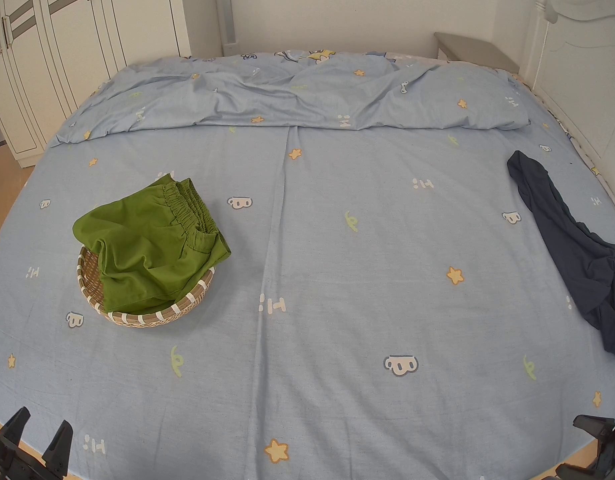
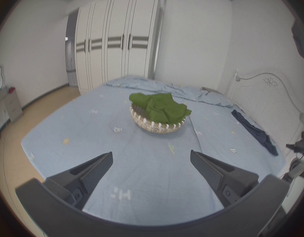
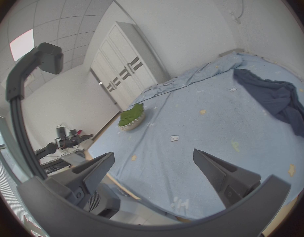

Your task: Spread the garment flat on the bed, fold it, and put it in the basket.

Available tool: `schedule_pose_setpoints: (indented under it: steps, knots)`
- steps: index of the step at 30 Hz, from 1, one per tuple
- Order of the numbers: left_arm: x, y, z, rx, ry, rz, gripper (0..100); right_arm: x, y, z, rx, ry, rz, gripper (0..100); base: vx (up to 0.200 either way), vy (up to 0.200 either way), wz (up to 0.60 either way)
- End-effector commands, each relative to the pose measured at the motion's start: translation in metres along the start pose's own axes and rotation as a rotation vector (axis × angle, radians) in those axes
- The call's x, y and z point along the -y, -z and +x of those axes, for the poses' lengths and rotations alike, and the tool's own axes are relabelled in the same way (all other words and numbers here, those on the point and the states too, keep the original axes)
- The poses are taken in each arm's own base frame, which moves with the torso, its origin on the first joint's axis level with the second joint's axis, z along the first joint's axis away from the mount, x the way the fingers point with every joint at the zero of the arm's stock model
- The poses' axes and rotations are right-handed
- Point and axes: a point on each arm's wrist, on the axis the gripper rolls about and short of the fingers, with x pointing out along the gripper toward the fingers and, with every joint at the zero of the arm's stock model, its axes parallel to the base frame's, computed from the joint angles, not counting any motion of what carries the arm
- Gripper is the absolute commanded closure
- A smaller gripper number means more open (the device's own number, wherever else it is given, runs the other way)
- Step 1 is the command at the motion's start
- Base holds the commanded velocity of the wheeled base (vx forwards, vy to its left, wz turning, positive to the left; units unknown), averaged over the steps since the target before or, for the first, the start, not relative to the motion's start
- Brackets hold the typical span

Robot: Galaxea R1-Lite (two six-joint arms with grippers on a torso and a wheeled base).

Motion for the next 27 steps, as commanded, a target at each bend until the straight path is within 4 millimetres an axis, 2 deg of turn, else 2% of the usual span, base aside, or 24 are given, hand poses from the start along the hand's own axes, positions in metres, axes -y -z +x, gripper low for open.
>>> schedule_pose_setpoints:
  steps: [1, 2, 5, 10, 13, 17, 18, 20, 24, 27]
  knots:
    - [-0.004, 0.016, 0.004, 0.125, -0.077, 0.1, 0, 0.004, 0.009, -0.001, 0.045, 0.128, -0.006, 0, 0.0, 0.0, 0.0]
    - [-0.004, 0.016, 0.006, 0.161, -0.075, 0.139, 0, 0.006, 0.008, -0.002, 0.073, 0.218, -0.01, 0, 0.0, 0.0, 0.0]
    - [-0.004, 0.017, 0.005, 0.14, -0.064, 0.155, 0, 0.006, 0.008, -0.002, 0.101, 0.301, -0.005, 0, 0.0, 0.0, 0.0]
    - [-0.004, 0.02, 0.006, 0.114, -0.011, 0.227, 0, 0.002, 0.012, -0.004, 0.172, 0.336, -0.019, 0, 0.0, 0.0, 0.0]
    - [-0.006, 0.021, 0.003, 0.16, 0.069, 0.257, 0, 0.005, 0.015, -0.005, 0.212, 0.414, -0.11, 0, 0.0, 0.0, 0.0]
    - [-0.006, 0.023, 0.0, 0.207, 0.074, 0.254, 0, 0.009, 0.015, -0.003, 0.25, 0.492, -0.168, 0, 0.0, 0.0, 0.0]
    - [-0.007, 0.023, 0.0, 0.201, 0.056, 0.212, 0, 0.013, 0.017, 0.0, 0.285, 0.544, -0.266, 0, 0.0, 0.0, 0.0]
    - [-0.008, 0.023, 0.0, 0.205, 0.024, 0.135, 0, 0.015, 0.016, 0.001, 0.311, 0.601, -0.311, 0, 0.0, 0.0, 0.0]
    - [-0.008, 0.023, 0.0, 0.209, 0.001, 0.123, 0, 0.018, 0.015, -0.002, 0.317, 0.793, -0.348, 0, 0.0, 0.0, 0.0]
    - [-0.008, 0.023, 0.0, 0.209, 0.003, 0.123, 0, 0.018, 0.015, -0.002, 0.331, 0.809, -0.312, 0, 0.0, 0.0, 0.0]
